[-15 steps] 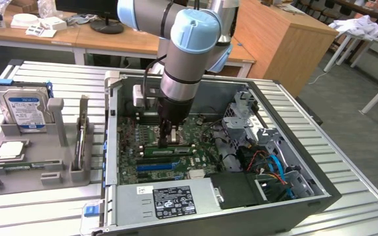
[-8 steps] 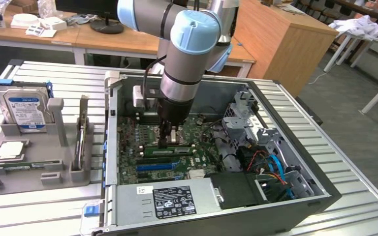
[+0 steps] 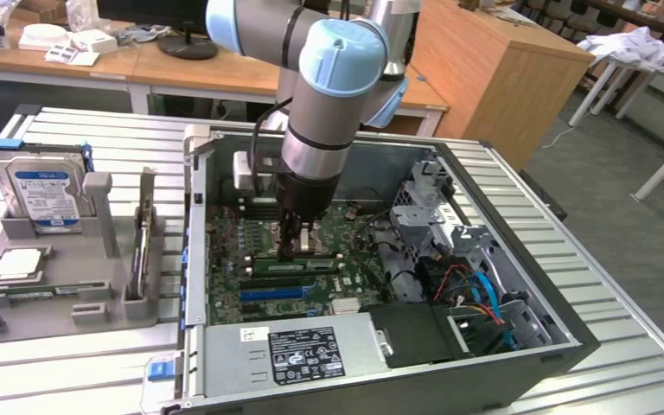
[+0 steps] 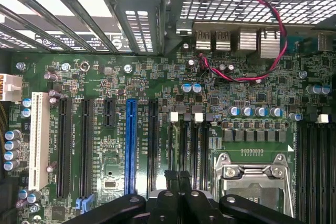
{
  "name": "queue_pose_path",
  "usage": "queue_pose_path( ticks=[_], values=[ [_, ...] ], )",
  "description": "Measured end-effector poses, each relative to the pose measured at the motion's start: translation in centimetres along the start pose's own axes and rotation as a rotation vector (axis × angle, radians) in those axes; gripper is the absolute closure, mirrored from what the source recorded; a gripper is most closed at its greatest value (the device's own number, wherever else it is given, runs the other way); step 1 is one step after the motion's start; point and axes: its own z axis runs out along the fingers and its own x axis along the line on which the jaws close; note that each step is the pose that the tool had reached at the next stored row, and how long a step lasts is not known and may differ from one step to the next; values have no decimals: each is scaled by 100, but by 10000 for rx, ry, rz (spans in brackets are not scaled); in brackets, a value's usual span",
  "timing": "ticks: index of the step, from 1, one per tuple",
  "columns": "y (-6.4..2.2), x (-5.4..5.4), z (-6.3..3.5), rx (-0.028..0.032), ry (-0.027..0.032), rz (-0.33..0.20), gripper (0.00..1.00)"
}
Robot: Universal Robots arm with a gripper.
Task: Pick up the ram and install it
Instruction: 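Press down the ram until it locks into place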
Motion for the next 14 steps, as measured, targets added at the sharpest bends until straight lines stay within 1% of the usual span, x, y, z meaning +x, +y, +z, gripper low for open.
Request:
queue_pose_path(
  ticks=[14],
  values=[
    [-1, 1, 30, -1, -1, 1, 89]
  ],
)
